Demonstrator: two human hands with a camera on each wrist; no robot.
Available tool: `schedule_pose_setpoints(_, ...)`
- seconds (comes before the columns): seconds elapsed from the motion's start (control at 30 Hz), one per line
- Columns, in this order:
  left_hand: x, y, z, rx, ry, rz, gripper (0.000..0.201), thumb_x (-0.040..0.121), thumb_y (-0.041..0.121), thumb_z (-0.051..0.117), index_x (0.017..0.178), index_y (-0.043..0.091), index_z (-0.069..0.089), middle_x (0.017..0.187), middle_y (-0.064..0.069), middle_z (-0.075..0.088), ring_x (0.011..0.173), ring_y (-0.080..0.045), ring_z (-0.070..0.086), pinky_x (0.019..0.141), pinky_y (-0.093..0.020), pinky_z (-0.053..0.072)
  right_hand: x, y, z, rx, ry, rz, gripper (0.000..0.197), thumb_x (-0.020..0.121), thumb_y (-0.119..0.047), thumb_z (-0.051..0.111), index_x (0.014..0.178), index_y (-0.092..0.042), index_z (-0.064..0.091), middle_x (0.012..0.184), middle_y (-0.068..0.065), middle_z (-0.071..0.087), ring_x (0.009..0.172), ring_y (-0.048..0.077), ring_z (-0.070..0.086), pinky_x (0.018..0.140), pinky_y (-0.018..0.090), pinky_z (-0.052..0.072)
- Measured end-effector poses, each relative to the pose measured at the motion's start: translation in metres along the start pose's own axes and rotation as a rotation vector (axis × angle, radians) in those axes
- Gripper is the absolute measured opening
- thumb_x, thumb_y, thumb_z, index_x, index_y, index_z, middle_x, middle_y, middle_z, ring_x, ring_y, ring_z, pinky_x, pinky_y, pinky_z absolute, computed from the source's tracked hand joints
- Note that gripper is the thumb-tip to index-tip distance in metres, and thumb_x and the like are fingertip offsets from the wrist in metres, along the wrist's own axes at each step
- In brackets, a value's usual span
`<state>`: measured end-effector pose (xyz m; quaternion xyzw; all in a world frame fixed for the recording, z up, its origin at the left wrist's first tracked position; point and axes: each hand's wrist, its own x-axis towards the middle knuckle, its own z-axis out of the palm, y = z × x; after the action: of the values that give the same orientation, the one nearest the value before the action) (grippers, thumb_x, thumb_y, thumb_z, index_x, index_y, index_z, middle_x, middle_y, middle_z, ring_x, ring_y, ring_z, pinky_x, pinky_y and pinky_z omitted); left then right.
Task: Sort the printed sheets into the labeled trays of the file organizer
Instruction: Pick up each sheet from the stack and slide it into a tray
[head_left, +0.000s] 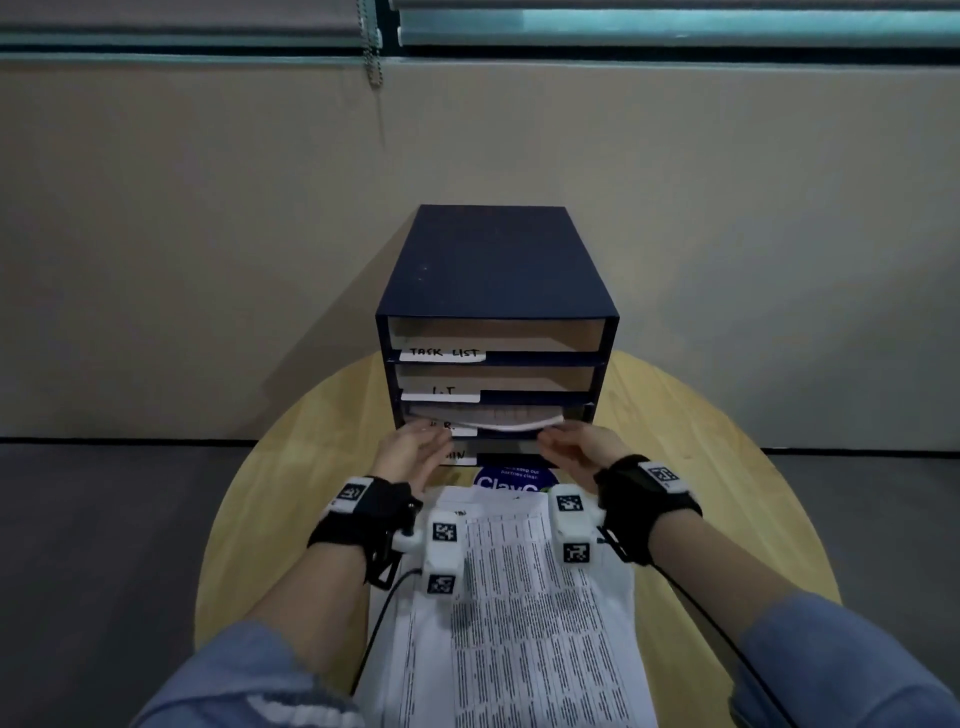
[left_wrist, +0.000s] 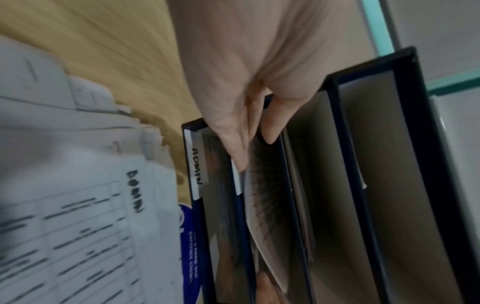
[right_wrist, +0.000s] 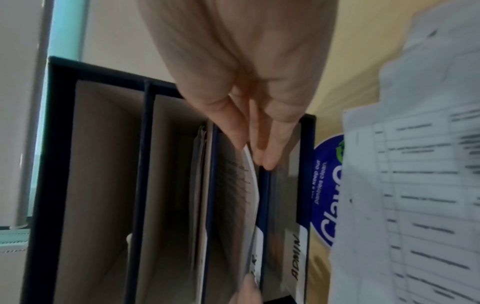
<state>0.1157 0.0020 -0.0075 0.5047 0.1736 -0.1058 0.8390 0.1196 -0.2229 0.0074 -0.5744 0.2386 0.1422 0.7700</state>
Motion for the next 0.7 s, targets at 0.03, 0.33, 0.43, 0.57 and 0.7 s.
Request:
schedule_pose_setpoints(0.03,0.004,0.003,0.002,-0.011,0.008,0.024,0.046,0.095,-0.007,0.042,0.14,-0.004,0.032,0.135,-0.023,0.05,0.12,-0.029,0.055,0.095,-0.036,0.048,0.001,-0.003,0.005,-0.01,-0.007,-0.035,0.033,0.092,0.011,0.048,0.124,0.012,0.048,0.12,0.024,0.059,0.118,0.033,0.056,0.105,0.04,0.044)
schedule_pose_setpoints(0.33,-0.016,-0.03,-0.029,1.335,0.09,0.289,0.016,0.087,0.014,0.058,0.1,0.021,0.065,0.111,-0.003,0.065,0.105,-0.02,0.062,0.09,-0.03,0.05,-0.02,0.049,-0.007,-0.687,0.123,0.0,0.023,0.096,-0.009,0.041,0.091,0.0,0.063,0.067,0.011,0.058,0.062,0.026,0.055,0.056,0.027,0.043)
schedule_pose_setpoints(0.43,-0.025,-0.048,-0.043,1.676,-0.066,0.271,0.047,0.084,0.022,0.061,0.13,0.018,0.05,0.133,-0.008,0.046,0.124,-0.026,0.044,0.103,-0.034,0.039,-0.029,0.079,-0.017,-1.002,0.237,-0.009,0.025,0.092,-0.012,0.041,0.08,-0.005,0.062,0.085,0.014,0.061,0.087,0.031,0.062,0.071,0.029,0.047)
schedule_pose_setpoints(0.57,-0.038,-0.062,-0.05,1.808,-0.031,0.377,0.048,0.086,0.017,0.061,0.131,0.019,0.046,0.137,-0.006,0.039,0.124,-0.023,0.041,0.099,-0.032,0.043,-0.051,0.105,-0.022,-1.051,0.285,0.035,0.038,0.087,-0.016,0.049,0.124,-0.02,0.057,0.135,0.014,0.043,0.123,0.034,0.047,0.105,0.039,0.042)
schedule_pose_setpoints(0.7,-0.053,-0.074,-0.049,1.848,0.067,0.532,0.042,0.088,0.016,0.059,0.128,0.02,0.047,0.135,-0.003,0.043,0.118,-0.019,0.046,0.092,-0.027,0.046,-0.052,0.116,-0.029,-0.915,0.31,0.036,0.036,0.082,-0.015,0.052,0.116,-0.021,0.061,0.131,0.013,0.052,0.119,0.035,0.051,0.103,0.041,0.044)
